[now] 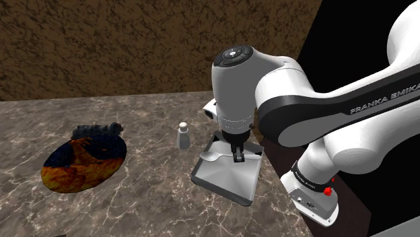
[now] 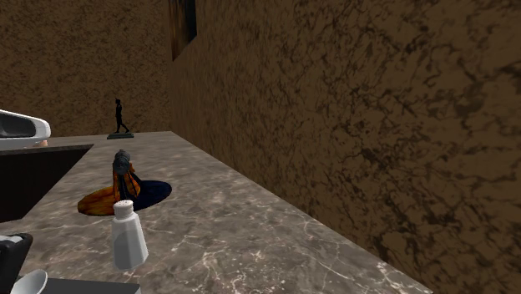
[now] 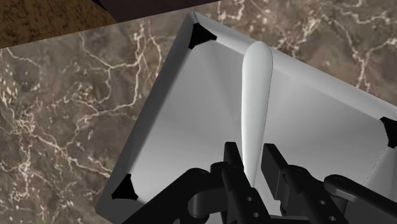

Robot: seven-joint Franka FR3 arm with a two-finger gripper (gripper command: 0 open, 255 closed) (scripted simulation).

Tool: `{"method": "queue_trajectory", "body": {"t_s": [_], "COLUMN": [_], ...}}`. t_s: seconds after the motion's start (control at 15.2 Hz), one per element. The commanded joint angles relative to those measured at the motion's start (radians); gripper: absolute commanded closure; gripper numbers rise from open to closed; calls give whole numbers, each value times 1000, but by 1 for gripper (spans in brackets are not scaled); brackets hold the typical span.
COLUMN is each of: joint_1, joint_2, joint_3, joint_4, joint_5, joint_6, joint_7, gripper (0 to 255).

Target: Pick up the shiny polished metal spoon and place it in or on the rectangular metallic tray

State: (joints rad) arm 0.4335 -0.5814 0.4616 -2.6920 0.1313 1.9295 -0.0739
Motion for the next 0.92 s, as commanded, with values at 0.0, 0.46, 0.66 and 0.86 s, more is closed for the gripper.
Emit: {"method": "queue_trajectory", "body": {"t_s": [0.0, 0.46, 0.66, 0.86], "joint_1": [0, 0, -1, -3], "joint_2": [0, 0, -12, -17], "joint_3": [0, 0, -9, -15], "joint_4": [0, 0, 60, 118], "joint_5": [0, 0, -5, -11], "joint_6": [1, 1, -72, -133], "joint_7": [0, 0, -1, 0], "gripper": [255, 0, 0, 0]}}
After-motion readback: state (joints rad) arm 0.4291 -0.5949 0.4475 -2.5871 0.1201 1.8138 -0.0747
